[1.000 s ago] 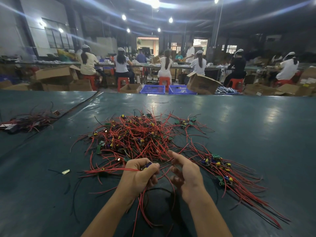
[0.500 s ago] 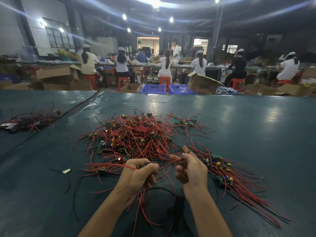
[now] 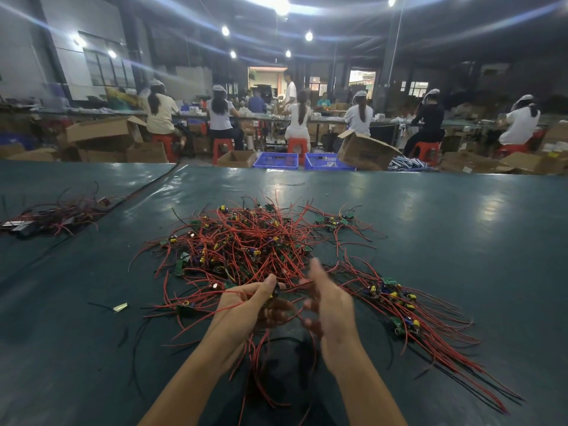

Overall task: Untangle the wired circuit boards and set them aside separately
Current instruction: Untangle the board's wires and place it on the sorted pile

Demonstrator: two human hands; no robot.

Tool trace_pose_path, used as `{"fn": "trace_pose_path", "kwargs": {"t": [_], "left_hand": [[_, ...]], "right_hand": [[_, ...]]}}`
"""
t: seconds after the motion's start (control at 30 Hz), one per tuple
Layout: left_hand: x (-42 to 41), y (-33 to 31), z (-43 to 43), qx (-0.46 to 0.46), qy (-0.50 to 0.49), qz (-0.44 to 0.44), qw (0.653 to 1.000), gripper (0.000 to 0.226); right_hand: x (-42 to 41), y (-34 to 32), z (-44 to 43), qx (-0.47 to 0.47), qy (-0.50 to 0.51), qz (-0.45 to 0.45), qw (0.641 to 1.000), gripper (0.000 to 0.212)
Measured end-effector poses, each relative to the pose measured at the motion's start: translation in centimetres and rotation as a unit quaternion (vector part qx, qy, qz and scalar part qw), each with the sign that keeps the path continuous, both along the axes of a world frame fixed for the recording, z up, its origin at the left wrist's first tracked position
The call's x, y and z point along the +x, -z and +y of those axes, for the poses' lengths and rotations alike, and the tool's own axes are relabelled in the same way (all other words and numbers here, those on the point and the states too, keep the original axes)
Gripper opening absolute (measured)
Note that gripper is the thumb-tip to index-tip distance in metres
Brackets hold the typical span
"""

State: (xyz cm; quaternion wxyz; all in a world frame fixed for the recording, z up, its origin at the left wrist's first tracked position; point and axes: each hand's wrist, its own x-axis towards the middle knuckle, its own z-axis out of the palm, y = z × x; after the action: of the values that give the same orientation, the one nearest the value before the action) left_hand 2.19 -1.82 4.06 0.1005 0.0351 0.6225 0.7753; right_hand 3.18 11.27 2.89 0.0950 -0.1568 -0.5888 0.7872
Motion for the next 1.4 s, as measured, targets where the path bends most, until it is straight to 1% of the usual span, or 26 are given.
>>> {"fn": "trace_pose_path", "kwargs": {"t": [0.03, 0.1, 0.13, 0.2, 0.23, 0.3, 0.4, 0.47, 0.57, 0.67, 0.77, 0.83, 0.9, 1.03, 1.13, 1.27, 1.37, 1.4], "left_hand": [[0.0, 0.0, 0.0, -0.001, -0.005, 0.005, 1.000, 0.032], [-0.1, 0.2, 0.1, -0.011, -0.021, 0.020, 1.000, 0.031], [-0.1, 0.2, 0.1, -0.016, -0.028, 0.027, 0.999, 0.031], [-0.3, 0.4, 0.1, -0.015, -0.035, 0.032, 0.999, 0.028], [-0.4, 0.6, 0.1, -0.017, -0.032, 0.035, 0.999, 0.028], [-0.5, 0.8, 0.1, -0.039, -0.034, 0.045, 0.998, 0.030], [-0.8, 1.4, -0.4, -0.120, -0.074, 0.087, 0.986, 0.037], [-0.7, 1.4, -0.5, -0.127, -0.099, 0.115, 0.980, 0.034], [-0.3, 1.0, -0.4, -0.065, -0.121, 0.125, 0.983, 0.027], [-0.2, 0.7, -0.3, 0.003, -0.129, 0.110, 0.986, 0.028], [-0.1, 0.6, -0.2, 0.009, -0.118, 0.116, 0.986, 0.028], [-0.1, 0.5, -0.1, 0.005, -0.115, 0.121, 0.986, 0.029], [-0.1, 0.5, -0.1, 0.009, -0.116, 0.114, 0.987, 0.031], [-0.1, 0.2, -0.4, 0.007, -0.127, 0.103, 0.987, 0.034], [-0.2, 0.1, -0.4, 0.022, -0.131, 0.079, 0.988, 0.033], [-0.5, 0.1, -0.7, 0.124, -0.113, 0.006, 0.986, 0.027], [-0.7, 0.1, -1.2, 0.226, -0.088, -0.054, 0.969, 0.020], [-0.8, 0.0, -1.4, 0.238, -0.083, -0.065, 0.966, 0.021]], "right_hand": [[0.2, 0.1, -0.7, 0.029, -0.036, -0.009, 0.999, 0.037], [0.4, 0.3, -2.0, 0.044, -0.074, 0.018, 0.996, 0.022], [0.5, 0.4, -2.3, 0.051, -0.075, 0.036, 0.995, 0.025], [0.5, 0.5, -2.4, 0.046, -0.056, 0.049, 0.996, 0.037], [0.5, 0.4, -2.3, 0.040, -0.043, 0.049, 0.997, 0.037], [0.3, 0.5, -2.1, 0.030, -0.033, 0.049, 0.998, 0.034], [0.1, 0.7, -2.1, 0.014, -0.029, 0.045, 0.998, 0.026], [0.1, 0.7, -2.2, 0.009, -0.026, 0.044, 0.999, 0.021], [0.1, 0.8, -2.3, -0.011, -0.020, 0.037, 0.999, 0.017], [0.1, 0.9, -2.4, -0.030, -0.028, 0.024, 0.999, 0.018], [0.2, 0.8, -2.4, -0.029, -0.061, 0.019, 0.998, 0.022], [0.3, 0.7, -2.5, -0.025, -0.072, 0.024, 0.997, 0.032], [0.4, 0.7, -2.4, -0.027, -0.078, 0.031, 0.996, 0.037], [0.5, 0.5, -2.3, -0.029, -0.078, 0.027, 0.996, 0.042], [0.6, 0.2, -2.2, -0.038, -0.070, 0.023, 0.997, 0.038], [0.6, 0.0, -2.0, -0.062, -0.065, 0.020, 0.996, 0.025], [0.4, -0.1, -1.4, -0.092, -0.043, 0.008, 0.995, 0.019], [0.4, -0.1, -1.2, -0.101, -0.039, 0.007, 0.994, 0.019]]}}
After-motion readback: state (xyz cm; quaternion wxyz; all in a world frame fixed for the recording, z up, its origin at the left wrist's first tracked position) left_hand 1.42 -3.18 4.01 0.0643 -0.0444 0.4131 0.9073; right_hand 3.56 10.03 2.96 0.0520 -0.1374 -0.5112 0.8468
